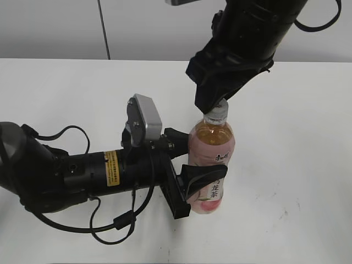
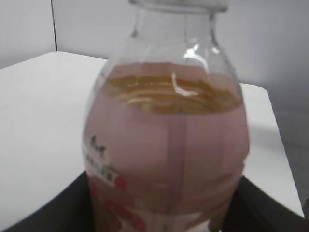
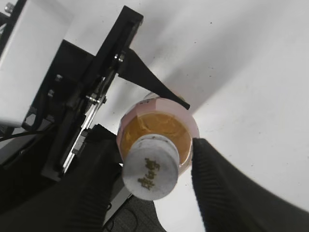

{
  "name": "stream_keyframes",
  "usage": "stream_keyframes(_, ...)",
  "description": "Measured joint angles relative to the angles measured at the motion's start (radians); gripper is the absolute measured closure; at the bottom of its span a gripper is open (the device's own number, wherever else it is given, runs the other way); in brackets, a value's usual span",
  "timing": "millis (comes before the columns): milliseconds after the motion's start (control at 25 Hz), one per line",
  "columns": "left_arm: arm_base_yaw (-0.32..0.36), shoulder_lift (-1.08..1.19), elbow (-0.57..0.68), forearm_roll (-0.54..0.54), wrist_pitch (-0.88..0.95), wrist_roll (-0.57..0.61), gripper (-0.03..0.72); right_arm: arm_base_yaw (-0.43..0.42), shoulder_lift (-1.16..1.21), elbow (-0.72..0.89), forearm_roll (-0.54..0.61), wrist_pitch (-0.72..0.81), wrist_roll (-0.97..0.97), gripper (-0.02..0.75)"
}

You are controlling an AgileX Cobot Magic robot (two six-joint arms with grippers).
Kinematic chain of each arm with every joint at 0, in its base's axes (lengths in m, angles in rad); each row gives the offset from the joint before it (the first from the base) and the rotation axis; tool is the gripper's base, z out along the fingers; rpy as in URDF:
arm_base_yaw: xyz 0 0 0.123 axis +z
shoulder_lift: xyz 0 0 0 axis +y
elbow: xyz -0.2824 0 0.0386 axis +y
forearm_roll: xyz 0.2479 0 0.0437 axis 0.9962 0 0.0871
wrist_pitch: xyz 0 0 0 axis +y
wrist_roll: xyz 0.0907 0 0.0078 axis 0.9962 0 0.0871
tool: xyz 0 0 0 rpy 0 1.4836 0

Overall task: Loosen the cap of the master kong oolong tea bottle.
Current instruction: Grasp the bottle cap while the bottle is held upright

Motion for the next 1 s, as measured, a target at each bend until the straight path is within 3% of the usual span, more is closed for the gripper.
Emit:
stream_keyframes(120, 0.0, 0.0, 0.0, 0.0, 0.0, 0.0, 0.283, 0.0, 0.0, -0.021, 0.0, 0.0, 0.027, 0.237)
stream_keyframes(240, 0.0, 0.0, 0.0, 0.0, 0.0, 0.0, 0.283, 0.0, 0.0, -0.048, 0.017, 0.0, 0.05, 0.147)
stream_keyframes(560, 0.0, 0.0, 0.0, 0.0, 0.0, 0.0, 0.283, 0.0, 0.0, -0.061, 0.025, 0.0, 0.472, 0.153)
stream_keyframes(880, 0.0, 0.0, 0.0, 0.0, 0.0, 0.0, 0.283, 0.0, 0.0, 0.027, 0.024, 0.0, 0.543, 0.158)
stream_keyframes(1000, 0.0, 0.0, 0.0, 0.0, 0.0, 0.0, 0.283, 0.0, 0.0, 0.033, 0.024, 0.0, 0.544, 0.197)
